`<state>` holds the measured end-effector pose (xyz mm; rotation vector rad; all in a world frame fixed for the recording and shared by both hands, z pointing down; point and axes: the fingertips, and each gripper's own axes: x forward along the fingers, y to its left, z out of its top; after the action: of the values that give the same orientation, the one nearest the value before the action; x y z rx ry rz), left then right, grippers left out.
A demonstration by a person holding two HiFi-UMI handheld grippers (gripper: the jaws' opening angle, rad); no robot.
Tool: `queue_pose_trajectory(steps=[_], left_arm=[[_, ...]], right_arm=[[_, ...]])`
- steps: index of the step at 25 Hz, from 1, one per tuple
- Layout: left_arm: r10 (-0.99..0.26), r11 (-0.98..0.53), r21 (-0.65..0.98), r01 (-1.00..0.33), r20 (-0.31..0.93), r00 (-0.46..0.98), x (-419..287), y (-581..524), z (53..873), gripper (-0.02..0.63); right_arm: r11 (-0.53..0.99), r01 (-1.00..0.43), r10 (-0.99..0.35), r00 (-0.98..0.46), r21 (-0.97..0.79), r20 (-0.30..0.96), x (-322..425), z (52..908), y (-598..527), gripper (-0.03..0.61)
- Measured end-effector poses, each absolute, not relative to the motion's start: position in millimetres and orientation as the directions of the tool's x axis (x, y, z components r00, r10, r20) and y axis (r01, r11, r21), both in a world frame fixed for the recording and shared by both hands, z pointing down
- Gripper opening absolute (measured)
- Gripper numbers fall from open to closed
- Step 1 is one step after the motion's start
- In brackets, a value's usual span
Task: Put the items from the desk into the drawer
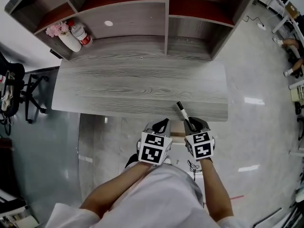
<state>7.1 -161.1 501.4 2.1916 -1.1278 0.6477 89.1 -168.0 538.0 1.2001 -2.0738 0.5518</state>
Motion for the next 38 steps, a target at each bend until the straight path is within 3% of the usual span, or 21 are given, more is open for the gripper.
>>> queue_pose_trajectory(steps=[26, 38], left_arm=[[-0.581, -0.43, 0.244, -0.869, 0.663, 0.473, 8, -89, 510, 0.004], [-0.544, -0.447, 0.222, -0.867, 0.702, 0.46, 2, -93, 524, 0.003]], right_arm=[[0.526, -0.846, -0.571, -0.429, -0.09, 0.7, 81, 556, -74, 0.058], [0.462, -0.874, -0.527, -0.408, -0.152, 0.746, 79, 605, -79, 0.058]])
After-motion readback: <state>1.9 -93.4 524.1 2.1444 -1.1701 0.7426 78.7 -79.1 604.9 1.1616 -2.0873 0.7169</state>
